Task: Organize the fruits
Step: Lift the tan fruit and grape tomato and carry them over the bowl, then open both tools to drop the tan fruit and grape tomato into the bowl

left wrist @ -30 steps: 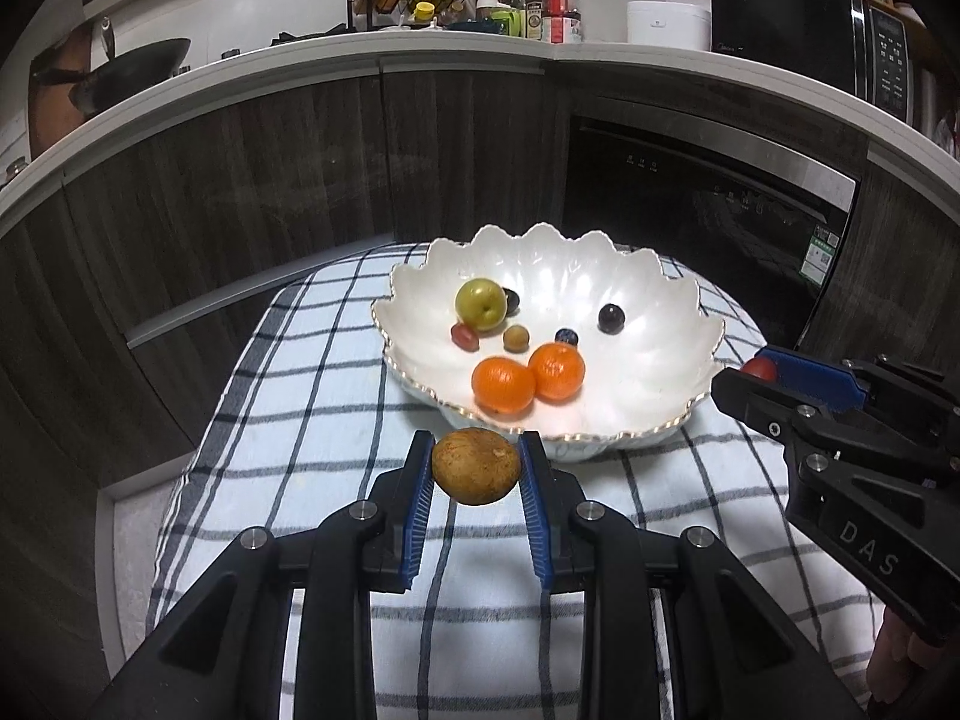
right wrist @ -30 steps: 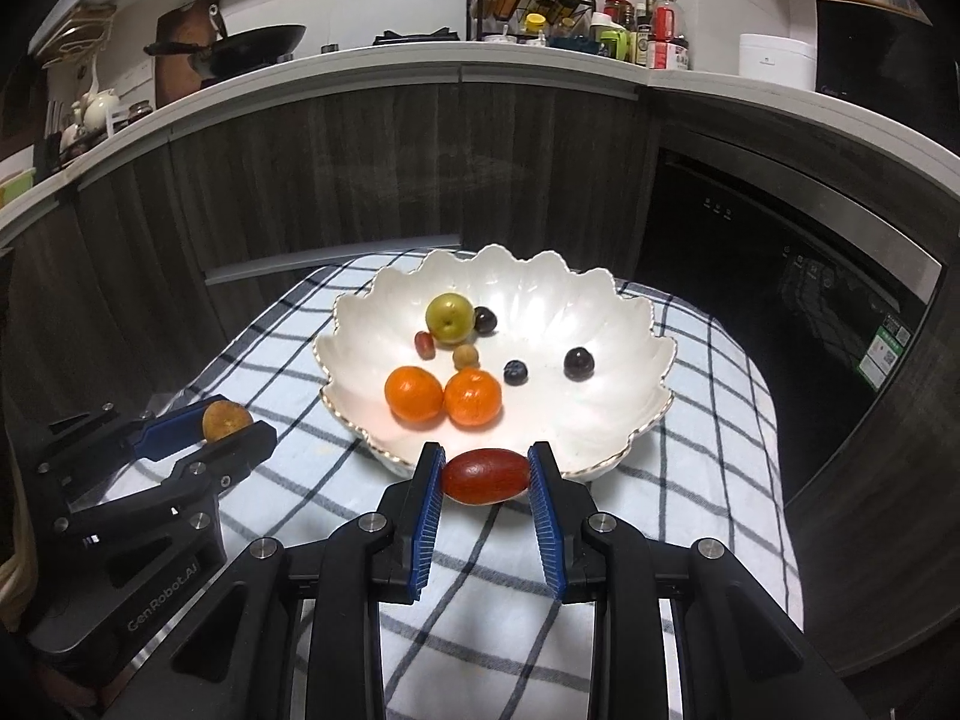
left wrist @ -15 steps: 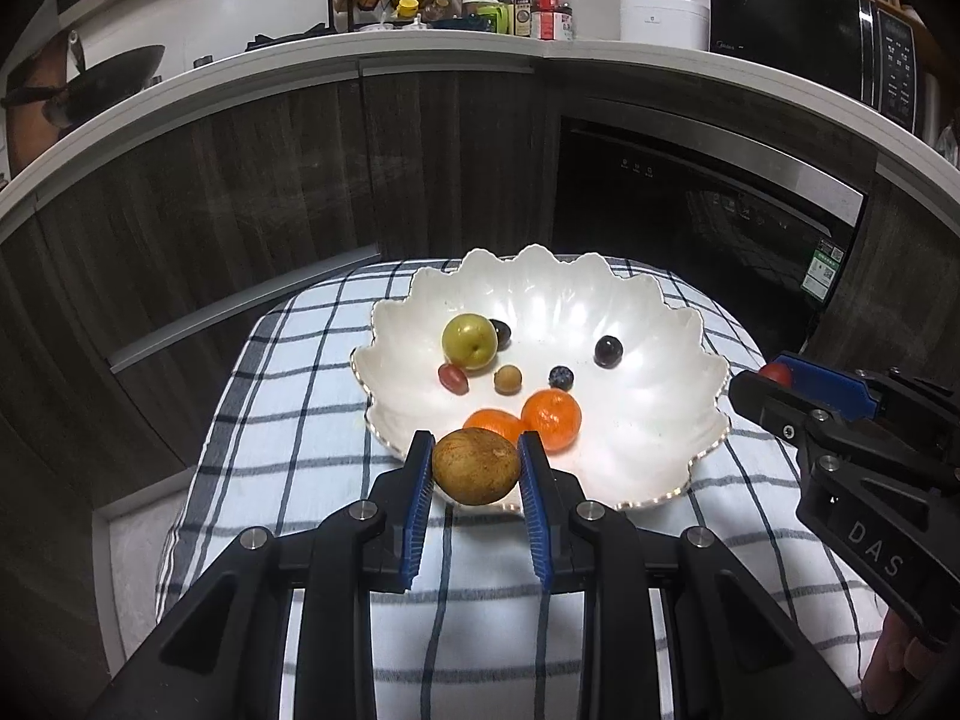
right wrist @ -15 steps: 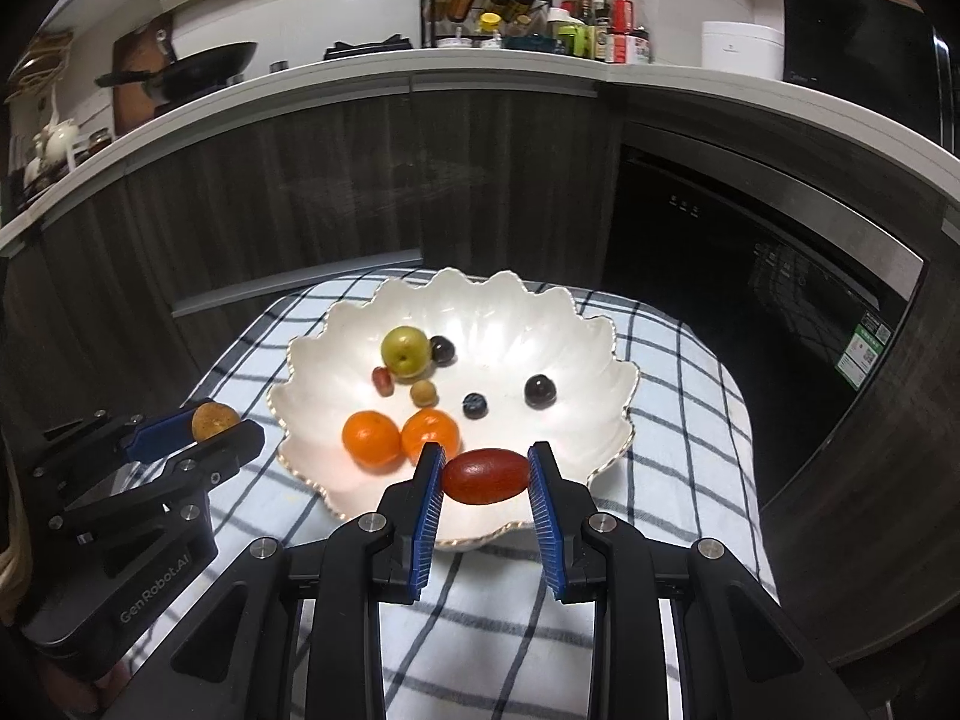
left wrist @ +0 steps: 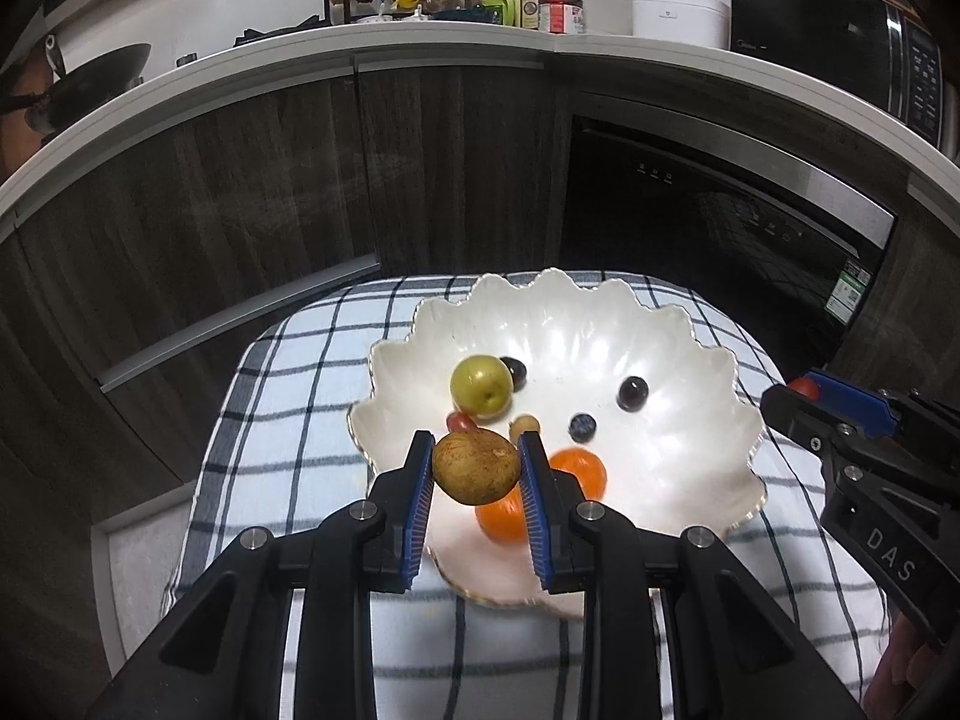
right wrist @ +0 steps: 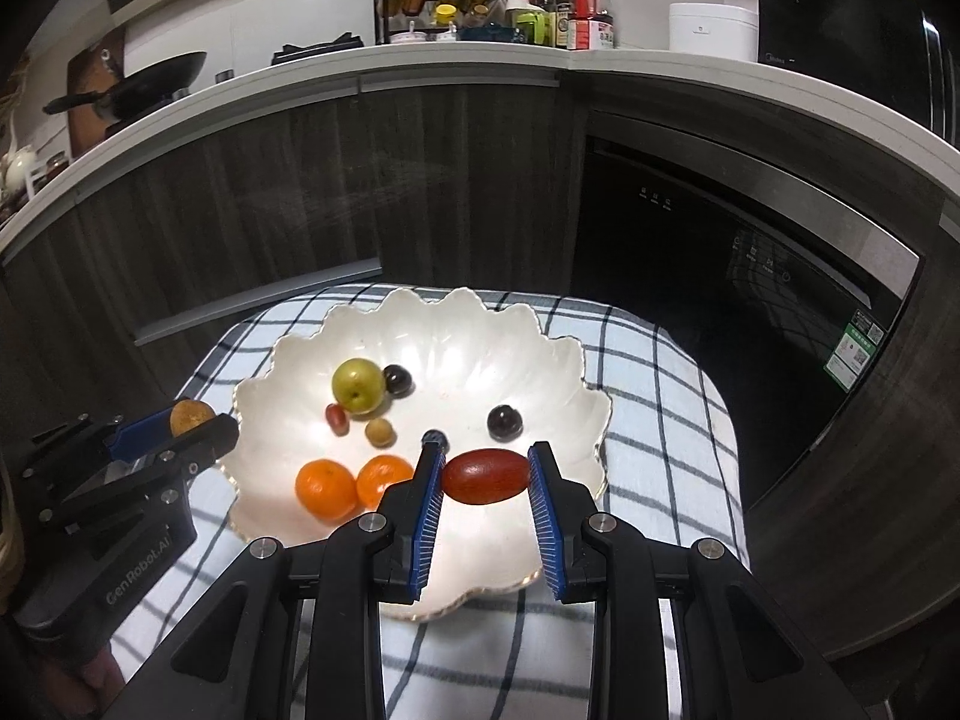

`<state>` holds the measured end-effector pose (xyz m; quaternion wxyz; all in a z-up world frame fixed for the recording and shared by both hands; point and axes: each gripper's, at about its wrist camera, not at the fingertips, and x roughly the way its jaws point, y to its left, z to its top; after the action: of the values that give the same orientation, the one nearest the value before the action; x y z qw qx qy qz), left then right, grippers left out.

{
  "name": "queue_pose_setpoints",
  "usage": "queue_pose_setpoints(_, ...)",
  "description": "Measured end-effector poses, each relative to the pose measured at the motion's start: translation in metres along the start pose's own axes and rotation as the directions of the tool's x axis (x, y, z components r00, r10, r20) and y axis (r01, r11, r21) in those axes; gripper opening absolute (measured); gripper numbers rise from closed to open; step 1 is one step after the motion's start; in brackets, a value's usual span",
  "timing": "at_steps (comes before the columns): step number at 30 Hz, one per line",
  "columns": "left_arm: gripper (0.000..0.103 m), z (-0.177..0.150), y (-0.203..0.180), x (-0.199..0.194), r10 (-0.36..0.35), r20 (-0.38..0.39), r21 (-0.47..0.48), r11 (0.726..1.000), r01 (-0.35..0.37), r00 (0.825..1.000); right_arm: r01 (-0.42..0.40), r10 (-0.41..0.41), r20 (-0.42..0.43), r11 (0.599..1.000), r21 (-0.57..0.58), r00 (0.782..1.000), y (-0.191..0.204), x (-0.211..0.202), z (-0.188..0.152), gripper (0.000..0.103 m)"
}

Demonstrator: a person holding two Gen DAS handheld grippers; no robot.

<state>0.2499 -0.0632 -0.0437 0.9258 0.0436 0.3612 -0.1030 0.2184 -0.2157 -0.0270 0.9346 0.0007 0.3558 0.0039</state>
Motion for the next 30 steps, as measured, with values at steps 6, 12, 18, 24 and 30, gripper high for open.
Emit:
queue_pose_setpoints(6,0.028,0.014,0.006,0.019,-0.008,-0.01,0.002,1.0,0.008,1.0,0.014,-0.014,-0.011,1.0,0.019,1.0,-0.004,0.016,0.009,0.03)
queue_pose_setpoints(12,0.028,0.022,0.006,0.039,-0.008,-0.021,0.02,1.0,0.009,1.0,0.027,-0.026,-0.033,0.999,0.044,0.999,-0.008,0.035,0.013,0.03)
queue_pose_setpoints(18,0.029,0.025,0.01,0.059,-0.014,-0.048,0.008,1.0,0.014,0.999,0.045,-0.042,-0.059,0.997,0.055,0.997,-0.014,0.052,0.015,0.03)
queue_pose_setpoints(24,0.029,0.024,0.013,0.073,-0.018,-0.078,0.008,1.0,0.018,0.997,0.051,-0.046,-0.087,0.997,0.056,0.995,-0.012,0.067,0.016,0.03)
queue_pose_setpoints(30,0.043,0.022,0.016,0.076,-0.009,-0.081,0.005,1.0,0.009,0.997,0.055,-0.05,-0.096,0.997,0.047,0.994,-0.007,0.071,0.015,0.031)
